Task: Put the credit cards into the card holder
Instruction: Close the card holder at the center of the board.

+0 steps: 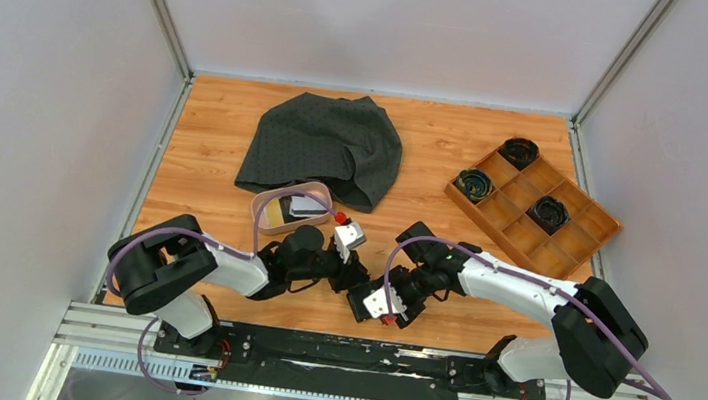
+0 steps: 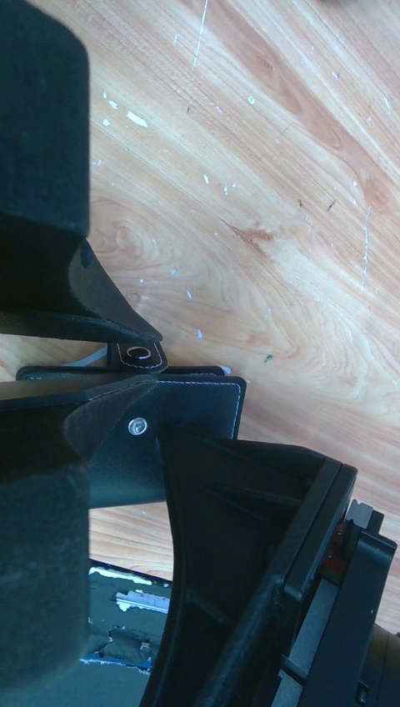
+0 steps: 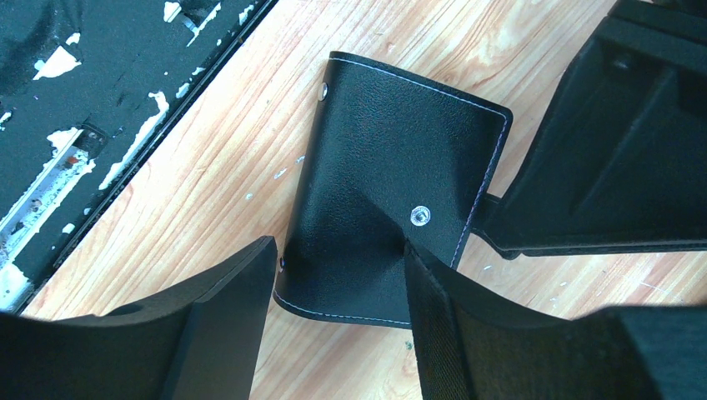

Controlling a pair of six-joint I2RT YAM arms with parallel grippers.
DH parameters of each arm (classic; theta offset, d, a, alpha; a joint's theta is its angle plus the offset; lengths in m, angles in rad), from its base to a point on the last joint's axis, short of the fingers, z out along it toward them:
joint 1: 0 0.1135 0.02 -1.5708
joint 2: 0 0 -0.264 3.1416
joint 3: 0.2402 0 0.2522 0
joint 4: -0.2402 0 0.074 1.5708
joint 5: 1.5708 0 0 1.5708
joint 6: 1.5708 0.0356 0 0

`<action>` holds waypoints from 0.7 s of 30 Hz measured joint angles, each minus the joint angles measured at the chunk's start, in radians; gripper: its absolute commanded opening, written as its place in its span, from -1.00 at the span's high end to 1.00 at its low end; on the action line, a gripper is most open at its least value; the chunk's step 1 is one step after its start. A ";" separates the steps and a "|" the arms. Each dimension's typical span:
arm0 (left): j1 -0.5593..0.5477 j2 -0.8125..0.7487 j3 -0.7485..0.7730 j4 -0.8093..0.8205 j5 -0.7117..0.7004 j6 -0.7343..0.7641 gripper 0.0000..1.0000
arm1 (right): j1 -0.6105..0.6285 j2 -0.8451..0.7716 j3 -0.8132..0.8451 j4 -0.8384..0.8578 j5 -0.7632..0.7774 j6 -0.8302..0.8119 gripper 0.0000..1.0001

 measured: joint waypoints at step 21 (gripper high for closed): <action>0.040 -0.007 0.014 -0.028 0.061 -0.019 0.60 | 0.000 0.000 0.000 0.000 0.000 0.000 -0.22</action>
